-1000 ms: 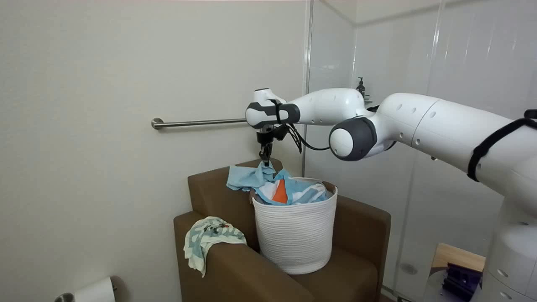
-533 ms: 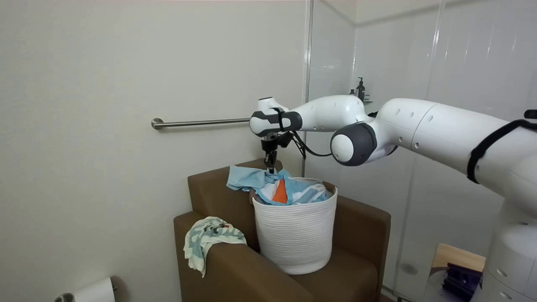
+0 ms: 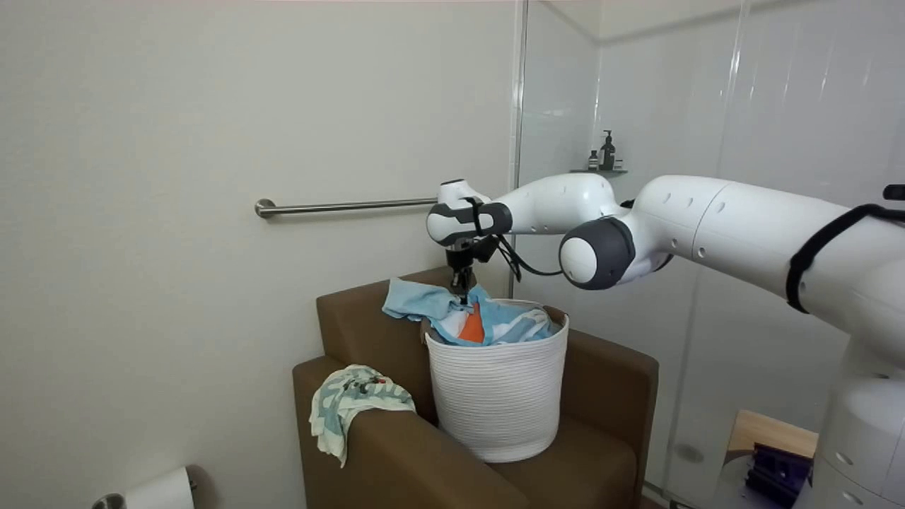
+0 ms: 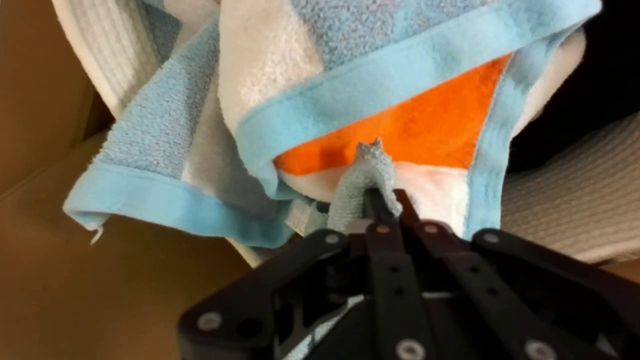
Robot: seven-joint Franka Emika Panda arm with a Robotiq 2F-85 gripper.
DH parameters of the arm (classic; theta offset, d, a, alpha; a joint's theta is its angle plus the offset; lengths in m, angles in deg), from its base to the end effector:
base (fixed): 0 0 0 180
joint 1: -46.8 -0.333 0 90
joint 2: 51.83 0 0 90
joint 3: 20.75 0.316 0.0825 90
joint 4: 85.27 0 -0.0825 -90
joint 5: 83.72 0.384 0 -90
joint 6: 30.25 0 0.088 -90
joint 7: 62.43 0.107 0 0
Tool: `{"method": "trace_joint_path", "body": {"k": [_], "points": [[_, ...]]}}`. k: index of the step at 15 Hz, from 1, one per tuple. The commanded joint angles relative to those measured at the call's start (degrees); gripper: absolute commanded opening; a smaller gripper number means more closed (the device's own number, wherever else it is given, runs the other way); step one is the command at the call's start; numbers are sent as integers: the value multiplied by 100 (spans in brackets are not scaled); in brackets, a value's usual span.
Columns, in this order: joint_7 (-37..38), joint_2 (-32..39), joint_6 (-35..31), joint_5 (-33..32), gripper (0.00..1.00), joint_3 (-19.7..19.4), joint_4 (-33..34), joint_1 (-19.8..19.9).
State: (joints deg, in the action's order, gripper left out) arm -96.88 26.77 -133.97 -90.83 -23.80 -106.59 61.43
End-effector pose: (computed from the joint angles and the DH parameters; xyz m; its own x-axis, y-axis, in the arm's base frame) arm 0.7809 -0.2289 0.2303 0.9354 0.3505 -0.0461 0.3529 -0.9184 0.1788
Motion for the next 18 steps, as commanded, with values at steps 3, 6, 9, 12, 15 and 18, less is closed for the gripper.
{"method": "trace_joint_path", "body": {"k": [3, 6, 9, 12, 15, 18], "points": [[8, 240, -326, 33, 2, -44, 52, 104], [-4, 361, -467, 31, 2, -54, 37, 130], [-14, 489, -591, 52, 2, -34, 33, 156], [24, 634, -706, 112, 2, 20, 33, 185], [167, 590, -1014, 165, 2, 75, -236, 202], [492, 619, -1430, 193, 2, 194, -443, 272]]}}
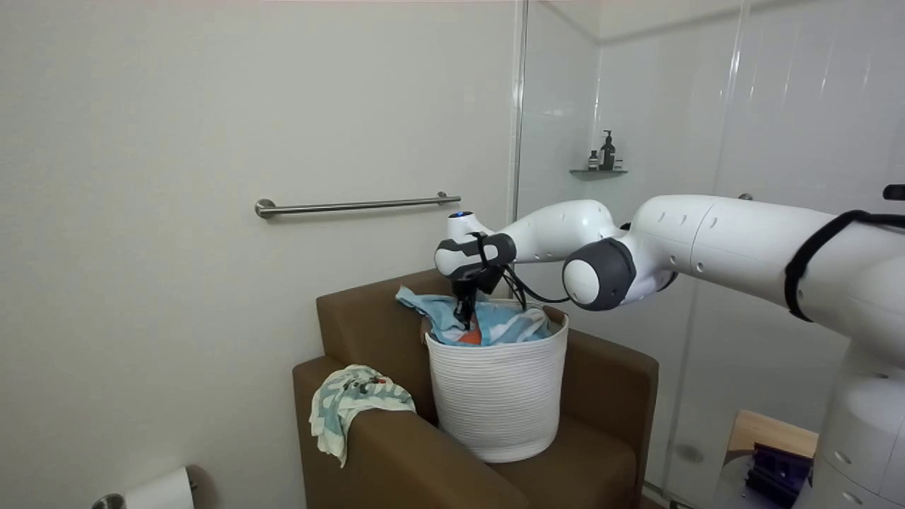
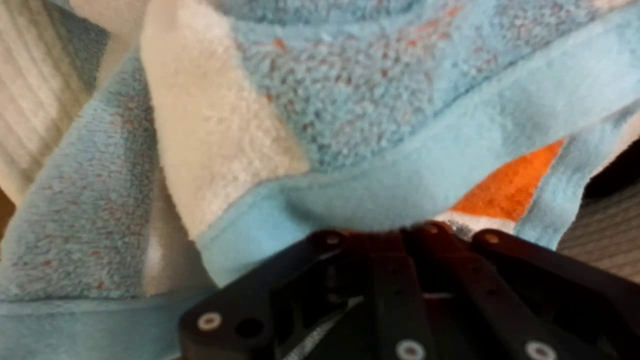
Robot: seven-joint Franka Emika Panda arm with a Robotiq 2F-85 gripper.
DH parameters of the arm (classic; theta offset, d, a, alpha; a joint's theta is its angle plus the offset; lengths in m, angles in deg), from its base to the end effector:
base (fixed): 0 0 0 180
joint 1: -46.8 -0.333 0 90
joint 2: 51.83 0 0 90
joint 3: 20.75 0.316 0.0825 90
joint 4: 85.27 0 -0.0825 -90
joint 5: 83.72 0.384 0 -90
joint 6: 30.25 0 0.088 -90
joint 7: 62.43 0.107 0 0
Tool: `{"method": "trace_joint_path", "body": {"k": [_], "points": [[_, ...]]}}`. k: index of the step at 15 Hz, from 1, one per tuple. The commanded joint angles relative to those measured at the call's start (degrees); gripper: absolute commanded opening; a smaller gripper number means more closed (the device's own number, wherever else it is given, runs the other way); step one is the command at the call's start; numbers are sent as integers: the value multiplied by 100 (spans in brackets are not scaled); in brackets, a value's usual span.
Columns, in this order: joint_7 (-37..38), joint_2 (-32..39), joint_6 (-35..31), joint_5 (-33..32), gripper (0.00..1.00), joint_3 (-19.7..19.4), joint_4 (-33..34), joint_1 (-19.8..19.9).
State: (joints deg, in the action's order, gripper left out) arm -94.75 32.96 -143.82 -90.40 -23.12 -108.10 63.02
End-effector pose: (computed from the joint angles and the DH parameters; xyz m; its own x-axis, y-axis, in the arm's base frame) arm 0.7745 -0.2441 0.1456 0.9490 0.3153 0.0027 0.3096 -0.9334 0.1812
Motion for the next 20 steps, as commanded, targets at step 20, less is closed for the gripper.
{"method": "trace_joint_path", "body": {"k": [20], "points": [[326, 7, -1900, 100, 2, 127, -1384, 251]]}}
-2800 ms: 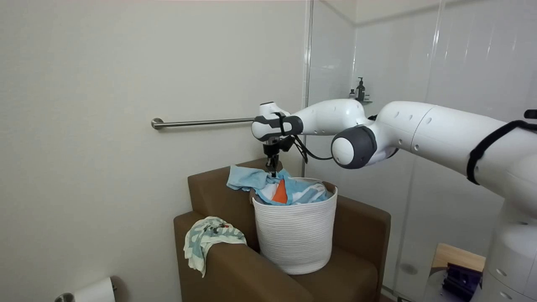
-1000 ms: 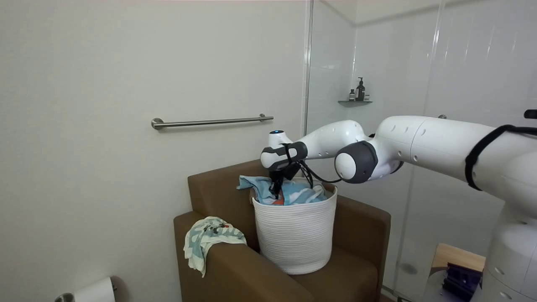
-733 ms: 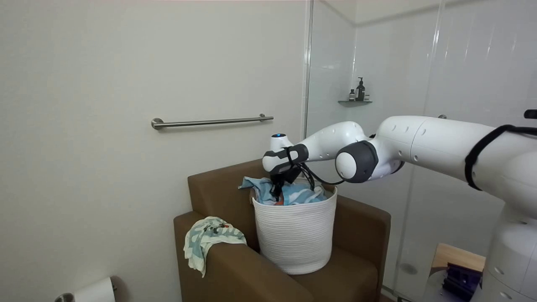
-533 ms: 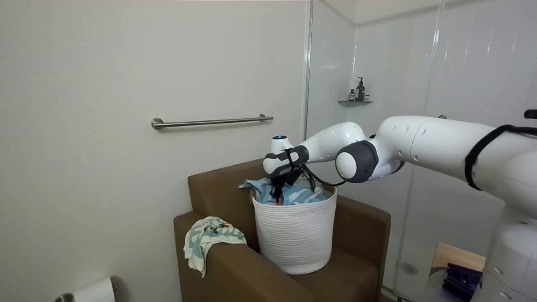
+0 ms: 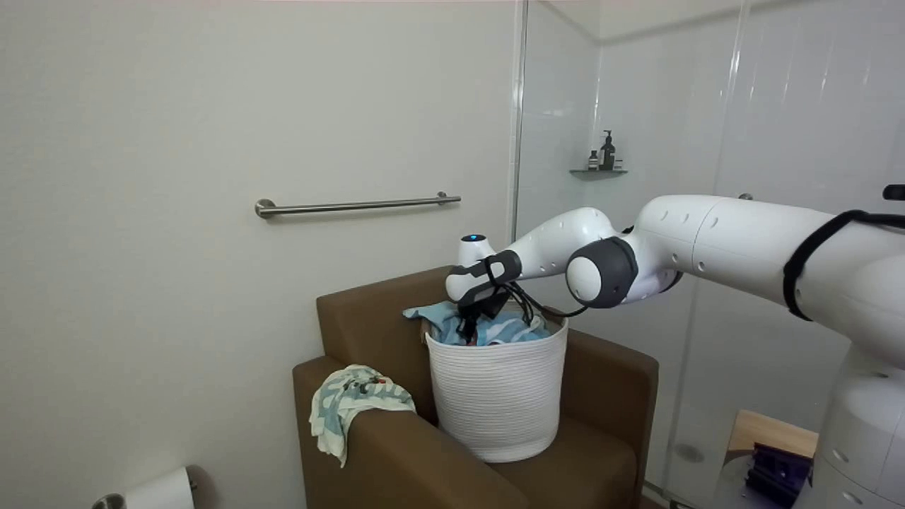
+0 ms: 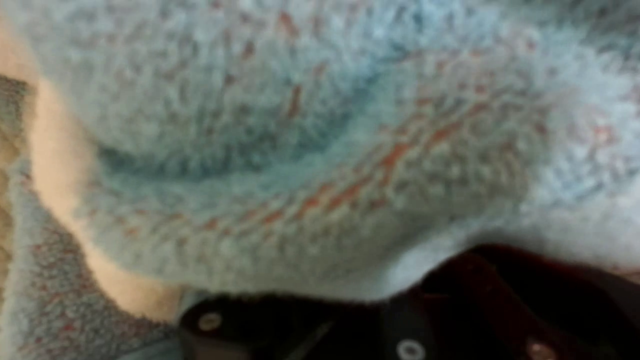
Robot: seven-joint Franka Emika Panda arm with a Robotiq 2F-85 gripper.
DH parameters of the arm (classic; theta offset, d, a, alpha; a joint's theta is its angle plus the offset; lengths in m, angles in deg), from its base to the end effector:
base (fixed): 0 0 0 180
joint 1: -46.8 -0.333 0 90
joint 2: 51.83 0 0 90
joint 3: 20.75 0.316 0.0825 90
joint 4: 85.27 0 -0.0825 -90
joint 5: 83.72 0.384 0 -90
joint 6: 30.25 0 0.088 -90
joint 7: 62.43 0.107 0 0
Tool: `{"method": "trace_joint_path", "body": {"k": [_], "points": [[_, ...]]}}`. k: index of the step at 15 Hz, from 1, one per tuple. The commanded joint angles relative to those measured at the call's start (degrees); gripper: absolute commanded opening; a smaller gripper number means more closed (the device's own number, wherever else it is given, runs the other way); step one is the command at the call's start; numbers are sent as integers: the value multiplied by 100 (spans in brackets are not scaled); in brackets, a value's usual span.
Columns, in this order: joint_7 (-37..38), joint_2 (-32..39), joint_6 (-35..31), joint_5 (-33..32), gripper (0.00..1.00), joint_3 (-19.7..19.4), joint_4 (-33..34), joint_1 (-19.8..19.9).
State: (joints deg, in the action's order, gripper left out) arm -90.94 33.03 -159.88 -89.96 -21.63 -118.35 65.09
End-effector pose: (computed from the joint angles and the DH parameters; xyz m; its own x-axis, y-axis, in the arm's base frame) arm 0.7647 -0.2609 0.0854 0.9614 0.2469 0.1211 0.2213 -0.9560 0.1923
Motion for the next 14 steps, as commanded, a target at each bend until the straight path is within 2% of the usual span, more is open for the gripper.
{"method": "trace_joint_path", "body": {"k": [1, 7, 14], "points": [[-80, 0, -328, 45, 2, -24, -391, 33], [0, -442, -851, -154, 2, -33, -1265, -102], [113, -1195, -1615, -198, 2, -104, -2734, -280]]}}
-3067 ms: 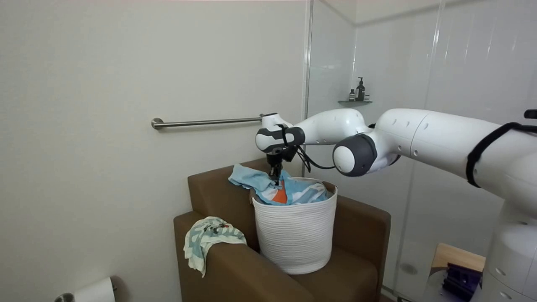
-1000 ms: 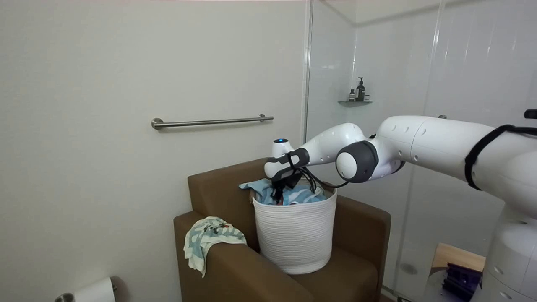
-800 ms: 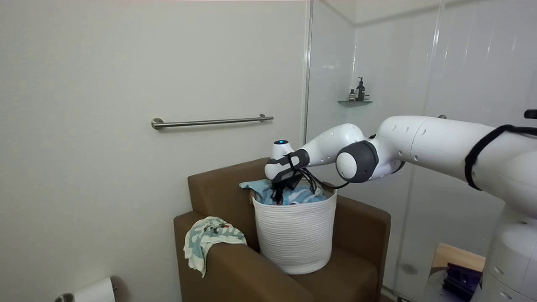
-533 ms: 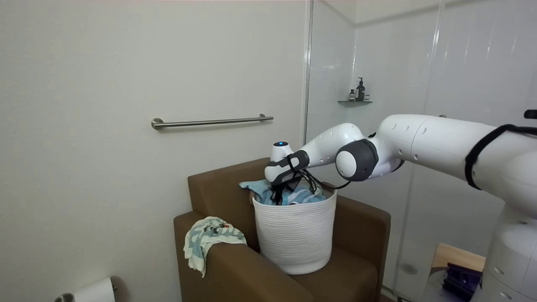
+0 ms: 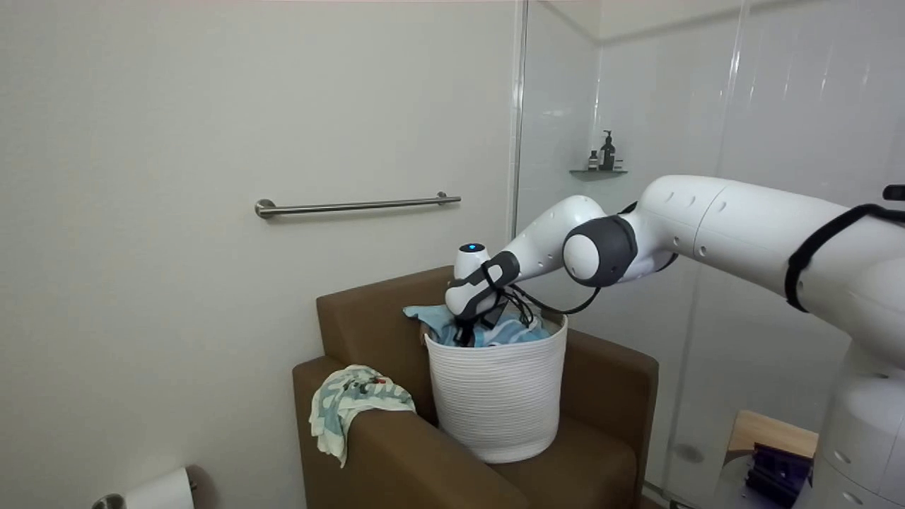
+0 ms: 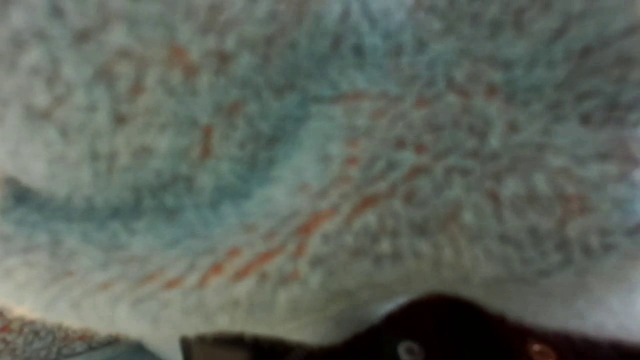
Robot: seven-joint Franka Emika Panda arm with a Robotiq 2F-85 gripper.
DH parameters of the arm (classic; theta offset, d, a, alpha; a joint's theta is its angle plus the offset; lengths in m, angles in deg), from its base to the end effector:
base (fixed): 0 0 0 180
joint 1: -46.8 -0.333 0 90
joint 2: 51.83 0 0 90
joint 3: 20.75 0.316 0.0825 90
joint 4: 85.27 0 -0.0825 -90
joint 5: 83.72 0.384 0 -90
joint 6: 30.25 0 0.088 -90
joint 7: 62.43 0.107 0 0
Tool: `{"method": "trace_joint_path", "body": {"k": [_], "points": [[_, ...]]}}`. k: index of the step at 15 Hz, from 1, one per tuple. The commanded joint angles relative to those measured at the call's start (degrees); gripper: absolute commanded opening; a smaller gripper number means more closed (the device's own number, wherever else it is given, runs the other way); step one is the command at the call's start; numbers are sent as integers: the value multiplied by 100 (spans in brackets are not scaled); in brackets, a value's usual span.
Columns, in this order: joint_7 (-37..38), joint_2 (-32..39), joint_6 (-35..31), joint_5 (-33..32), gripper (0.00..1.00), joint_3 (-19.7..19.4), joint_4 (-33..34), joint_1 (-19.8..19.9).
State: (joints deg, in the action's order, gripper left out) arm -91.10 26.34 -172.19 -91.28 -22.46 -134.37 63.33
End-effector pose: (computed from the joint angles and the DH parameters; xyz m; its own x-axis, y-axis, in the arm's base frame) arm 0.7577 -0.2375 0.0691 0.9380 0.3122 0.1506 0.2729 -0.9330 0.2347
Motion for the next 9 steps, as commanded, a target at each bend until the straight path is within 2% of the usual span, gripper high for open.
{"method": "trace_joint_path", "body": {"k": [1, 2, 3, 4, 6, 7, 9], "points": [[131, -633, -501, -67, 3, -32, -1343, -132], [139, -739, -616, -66, 3, -39, -1553, -158], [139, -847, -677, -51, 29, -35, -1754, -174], [131, -950, -773, -52, 30, -46, -1956, -197], [115, -1155, -973, -48, 41, -44, -2365, -235], [31, -674, -721, -78, 22, 1, -1381, -145], [39, -828, -834, -90, 35, 7, -1679, -176]]}}
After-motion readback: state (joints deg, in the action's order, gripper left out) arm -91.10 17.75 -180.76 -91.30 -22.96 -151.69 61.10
